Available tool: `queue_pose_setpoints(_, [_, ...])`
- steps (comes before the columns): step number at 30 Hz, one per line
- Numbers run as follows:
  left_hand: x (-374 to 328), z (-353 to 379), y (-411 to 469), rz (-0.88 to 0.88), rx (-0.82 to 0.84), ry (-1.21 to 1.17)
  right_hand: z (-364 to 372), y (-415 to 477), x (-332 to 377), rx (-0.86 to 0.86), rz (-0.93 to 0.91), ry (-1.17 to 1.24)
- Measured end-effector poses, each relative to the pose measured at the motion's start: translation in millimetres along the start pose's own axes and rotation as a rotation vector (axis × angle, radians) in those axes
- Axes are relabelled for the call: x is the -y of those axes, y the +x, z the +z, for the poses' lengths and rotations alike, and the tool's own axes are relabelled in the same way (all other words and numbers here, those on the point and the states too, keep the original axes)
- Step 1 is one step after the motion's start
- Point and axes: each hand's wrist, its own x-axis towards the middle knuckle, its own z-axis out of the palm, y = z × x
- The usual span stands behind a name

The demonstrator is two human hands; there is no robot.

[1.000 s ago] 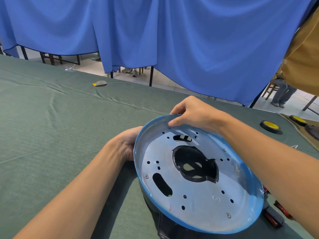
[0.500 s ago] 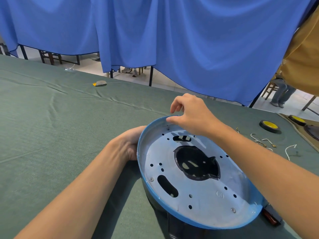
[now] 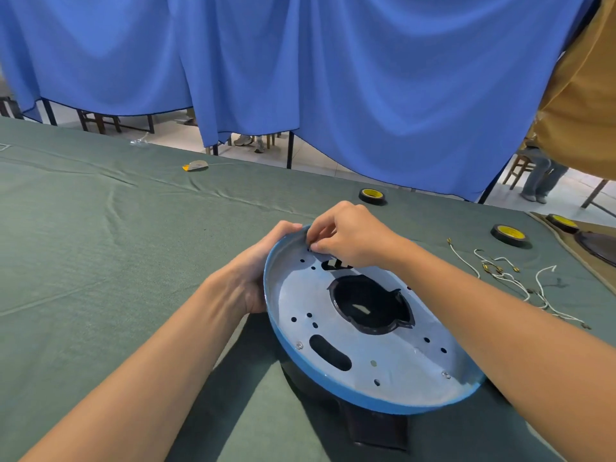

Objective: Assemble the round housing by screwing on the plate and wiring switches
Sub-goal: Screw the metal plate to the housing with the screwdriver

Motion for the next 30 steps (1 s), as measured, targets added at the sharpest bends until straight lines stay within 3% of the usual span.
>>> queue_pose_setpoints(2, [5,5,-5,0.029,0.014,-0.024,-2,-2,5,0.027,-0.012,0.011])
queue_pose_setpoints(7, [18,0,-11,0.015,-0.168,0.025,-4,-10,21,0.091,-0.033,0.019])
queue_pose_setpoints(12, [2,-18,-17,-0.197,-0.077,0.227,-2,-18,29,0.112,-0.01,0.059])
queue_pose_setpoints(16, [1,-23,-9,-0.178,-0.074,0.303,1,-16,28,0.129,0.047,0.108])
queue_pose_setpoints(23, [-2,-32,-3,-0.189,0.022,0.281,5,-6,22,0.191,0.267,0.461])
queue_pose_setpoints(30, [-10,-36,15,-0.152,0.123,0.336,-3,12,13,0.276,0.244,0.459])
